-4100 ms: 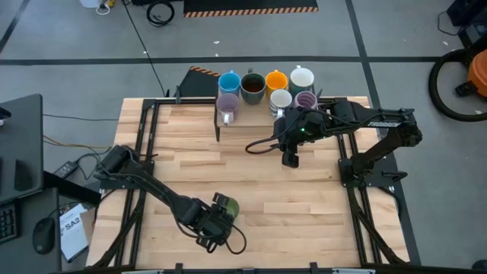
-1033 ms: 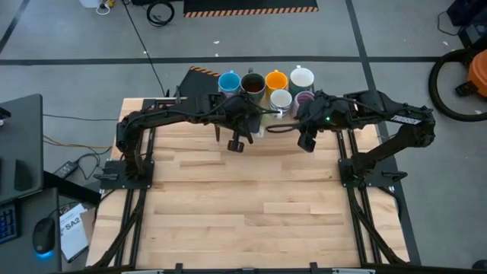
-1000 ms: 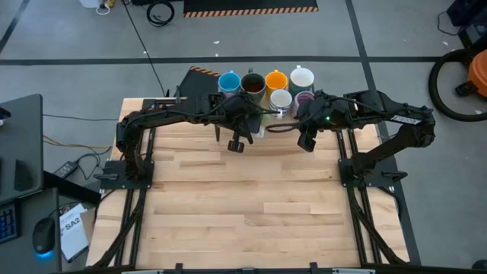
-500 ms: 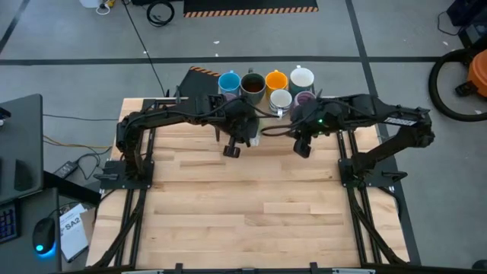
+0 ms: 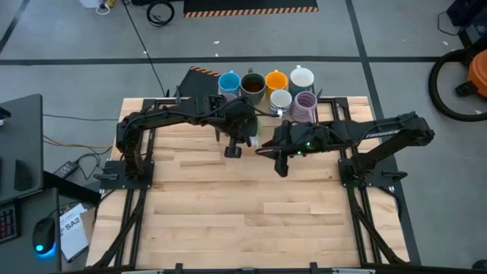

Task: Place coffee mugs
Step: Put the green mug on the shelf

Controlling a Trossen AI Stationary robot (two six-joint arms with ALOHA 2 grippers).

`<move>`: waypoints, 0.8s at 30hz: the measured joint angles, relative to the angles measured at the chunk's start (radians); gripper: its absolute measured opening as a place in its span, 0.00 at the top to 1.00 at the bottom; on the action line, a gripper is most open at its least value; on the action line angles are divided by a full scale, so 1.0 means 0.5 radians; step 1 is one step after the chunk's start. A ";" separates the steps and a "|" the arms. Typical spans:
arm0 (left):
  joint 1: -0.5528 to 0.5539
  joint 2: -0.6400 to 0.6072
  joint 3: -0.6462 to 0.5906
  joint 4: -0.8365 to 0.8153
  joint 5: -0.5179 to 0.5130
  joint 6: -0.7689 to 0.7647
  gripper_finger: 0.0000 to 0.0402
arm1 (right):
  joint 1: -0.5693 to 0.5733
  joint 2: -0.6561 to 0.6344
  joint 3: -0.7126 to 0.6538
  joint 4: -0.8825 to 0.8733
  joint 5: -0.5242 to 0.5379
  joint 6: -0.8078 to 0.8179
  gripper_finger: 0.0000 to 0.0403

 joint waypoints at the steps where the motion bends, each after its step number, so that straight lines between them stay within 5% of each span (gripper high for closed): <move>1: 0.000 0.000 0.000 -0.006 0.000 0.000 0.93 | 0.000 0.000 -0.032 0.053 0.003 0.012 0.64; 24: -0.019 -0.002 -0.003 -0.024 0.059 0.002 0.93 | -0.017 0.168 -0.444 0.932 0.158 -0.038 0.58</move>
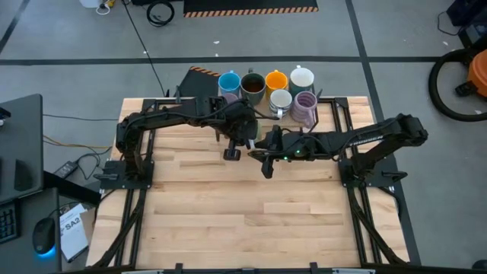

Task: Place coffee mugs
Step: Put the green mug on the shelf

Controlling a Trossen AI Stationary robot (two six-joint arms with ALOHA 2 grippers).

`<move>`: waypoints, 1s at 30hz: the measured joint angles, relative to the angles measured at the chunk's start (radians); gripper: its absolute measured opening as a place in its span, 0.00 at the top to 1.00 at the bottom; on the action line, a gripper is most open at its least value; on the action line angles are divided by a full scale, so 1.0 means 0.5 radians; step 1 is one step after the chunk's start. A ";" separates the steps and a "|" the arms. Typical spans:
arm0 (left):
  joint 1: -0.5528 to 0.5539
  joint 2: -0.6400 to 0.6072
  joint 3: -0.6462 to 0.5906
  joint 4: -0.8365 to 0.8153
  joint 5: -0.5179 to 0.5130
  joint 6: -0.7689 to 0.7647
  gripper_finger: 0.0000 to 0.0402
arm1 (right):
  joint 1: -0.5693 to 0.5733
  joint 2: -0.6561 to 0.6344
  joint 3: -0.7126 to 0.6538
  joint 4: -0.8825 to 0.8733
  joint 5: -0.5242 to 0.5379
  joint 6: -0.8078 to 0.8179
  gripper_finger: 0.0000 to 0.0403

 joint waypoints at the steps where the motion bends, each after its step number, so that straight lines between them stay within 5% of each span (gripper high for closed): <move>1: -0.004 0.000 0.000 0.008 0.000 0.001 0.93 | 0.000 0.014 0.003 0.067 -0.010 -0.007 0.58; 8: -0.028 -0.005 0.001 0.000 0.002 0.105 0.93 | -0.002 0.046 0.002 0.174 -0.095 -0.032 0.62; 20: -0.035 -0.004 0.001 -0.003 0.009 0.196 0.93 | -0.003 0.044 0.002 0.153 -0.102 -0.015 0.87; 30: -0.035 -0.003 0.001 -0.003 -0.015 0.250 0.86 | -0.015 0.043 0.002 0.162 -0.097 0.077 0.84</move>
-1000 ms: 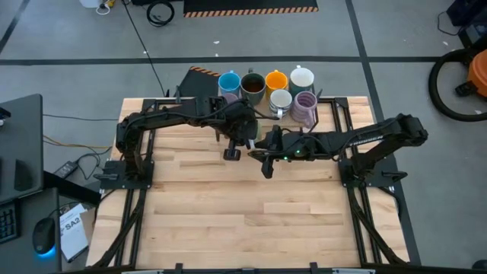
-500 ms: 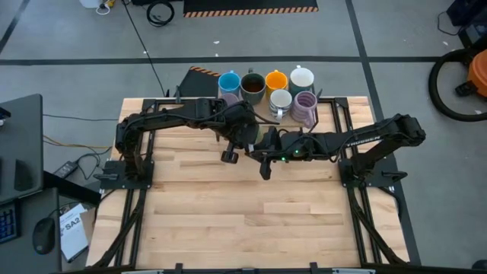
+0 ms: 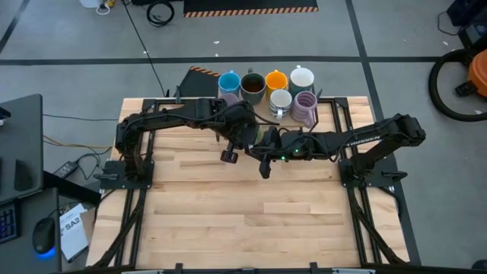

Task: Place coffee mugs
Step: Put the green mug on the shelf

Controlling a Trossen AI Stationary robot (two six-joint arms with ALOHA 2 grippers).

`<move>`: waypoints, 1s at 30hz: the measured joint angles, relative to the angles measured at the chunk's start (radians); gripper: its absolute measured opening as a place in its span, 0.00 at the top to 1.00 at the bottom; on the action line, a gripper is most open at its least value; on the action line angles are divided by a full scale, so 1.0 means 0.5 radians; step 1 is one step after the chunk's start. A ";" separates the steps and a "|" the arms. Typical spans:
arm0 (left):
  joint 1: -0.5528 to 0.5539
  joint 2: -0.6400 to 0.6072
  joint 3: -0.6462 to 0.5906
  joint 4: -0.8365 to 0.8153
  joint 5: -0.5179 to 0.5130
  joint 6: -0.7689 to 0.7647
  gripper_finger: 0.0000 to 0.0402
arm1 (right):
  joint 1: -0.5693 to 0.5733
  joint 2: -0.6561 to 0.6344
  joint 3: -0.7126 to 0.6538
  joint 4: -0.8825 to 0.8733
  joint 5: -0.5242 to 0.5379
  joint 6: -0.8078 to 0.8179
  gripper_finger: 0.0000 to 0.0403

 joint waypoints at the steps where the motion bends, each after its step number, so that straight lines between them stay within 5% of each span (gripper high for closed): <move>1: 0.001 0.001 0.000 0.002 -0.006 0.010 0.85 | 0.000 0.000 0.000 0.000 -0.001 0.000 0.85; 15: 0.014 -0.073 0.002 -0.032 -0.054 0.016 0.62 | -0.009 -0.001 0.001 -0.006 -0.035 -0.004 0.87; 30: 0.129 -0.427 0.002 -0.073 0.056 -0.355 0.60 | -0.030 -0.005 -0.115 0.278 -0.009 -0.084 0.87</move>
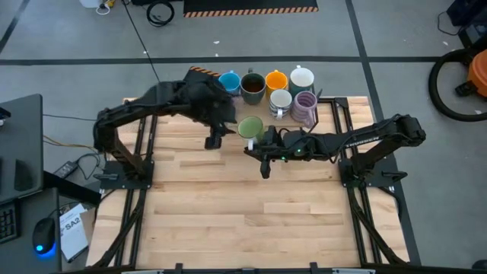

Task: Place coffee mugs
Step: Put the green mug on the shelf

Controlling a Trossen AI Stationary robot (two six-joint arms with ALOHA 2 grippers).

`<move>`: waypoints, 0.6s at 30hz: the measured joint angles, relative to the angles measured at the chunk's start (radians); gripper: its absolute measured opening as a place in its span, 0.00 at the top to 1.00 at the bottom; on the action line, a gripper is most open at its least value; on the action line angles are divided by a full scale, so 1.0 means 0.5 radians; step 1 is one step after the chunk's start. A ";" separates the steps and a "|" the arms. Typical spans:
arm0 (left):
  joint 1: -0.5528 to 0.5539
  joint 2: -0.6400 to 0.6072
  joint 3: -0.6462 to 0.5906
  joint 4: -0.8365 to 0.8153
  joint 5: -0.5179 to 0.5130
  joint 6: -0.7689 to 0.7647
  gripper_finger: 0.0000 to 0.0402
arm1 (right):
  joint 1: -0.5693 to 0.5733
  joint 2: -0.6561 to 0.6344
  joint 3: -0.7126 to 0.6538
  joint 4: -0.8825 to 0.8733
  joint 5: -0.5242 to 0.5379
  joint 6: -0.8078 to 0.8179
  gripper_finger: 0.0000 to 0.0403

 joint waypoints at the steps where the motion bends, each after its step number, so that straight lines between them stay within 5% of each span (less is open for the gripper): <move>1: 0.007 -0.018 0.000 0.007 0.011 -0.025 0.60 | -0.004 0.000 -0.049 0.077 -0.002 0.009 0.87; 18: 0.010 -0.237 -0.001 0.150 0.009 -0.144 0.65 | -0.244 0.002 -0.490 1.139 -0.162 -0.146 0.87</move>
